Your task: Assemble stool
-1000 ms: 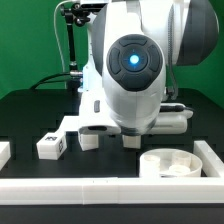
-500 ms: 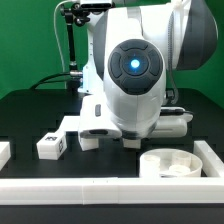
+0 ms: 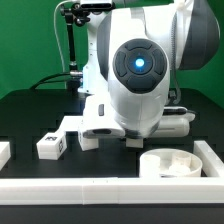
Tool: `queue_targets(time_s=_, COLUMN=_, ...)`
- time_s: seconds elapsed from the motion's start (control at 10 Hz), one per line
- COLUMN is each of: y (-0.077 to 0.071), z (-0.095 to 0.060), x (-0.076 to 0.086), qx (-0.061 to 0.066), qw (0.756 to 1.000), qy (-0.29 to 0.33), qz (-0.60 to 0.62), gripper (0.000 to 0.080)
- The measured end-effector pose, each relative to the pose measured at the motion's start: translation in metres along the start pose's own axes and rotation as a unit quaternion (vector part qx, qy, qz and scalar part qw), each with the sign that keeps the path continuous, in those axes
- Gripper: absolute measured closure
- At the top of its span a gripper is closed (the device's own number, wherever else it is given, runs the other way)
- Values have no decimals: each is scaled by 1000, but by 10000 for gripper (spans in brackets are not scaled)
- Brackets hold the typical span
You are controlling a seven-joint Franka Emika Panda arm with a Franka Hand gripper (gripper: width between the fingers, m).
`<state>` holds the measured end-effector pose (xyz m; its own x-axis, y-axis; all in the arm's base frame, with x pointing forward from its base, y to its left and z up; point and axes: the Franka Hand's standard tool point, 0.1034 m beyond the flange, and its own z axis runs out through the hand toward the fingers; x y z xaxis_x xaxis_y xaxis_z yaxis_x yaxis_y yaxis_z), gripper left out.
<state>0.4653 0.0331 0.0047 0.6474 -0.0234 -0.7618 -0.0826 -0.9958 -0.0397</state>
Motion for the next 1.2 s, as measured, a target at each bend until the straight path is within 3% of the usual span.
queue_targets(time_s=0.2, y=-8, z=-16, x=-6, qx=0, qw=1000, qy=8, qz=-5, gripper=474)
queue_targets(time_s=0.3, y=-17, z=-32, x=-19, qx=0, qw=1000, qy=5, qz=-8, gripper=474)
queue_targets(time_s=0.5, y=-35, z=-60, x=-30, qx=-1, qw=1000, qy=21, qz=-19, gripper=472)
queue_targets(time_s=0.6, y=-42, z=-73, x=-34, qx=8, qw=999, qy=34, qz=-23, gripper=472)
queue_targets(time_s=1.0, y=-42, z=-75, x=-24, qx=8, qw=998, qy=64, qz=-23, gripper=472)
queue_targets(time_s=1.1, y=-43, z=-83, x=-15, qx=10, qw=993, qy=114, qz=-23, gripper=472)
queue_targets(time_s=1.2, y=-44, z=-90, x=-17, qx=8, qw=990, qy=139, qz=-26, gripper=472)
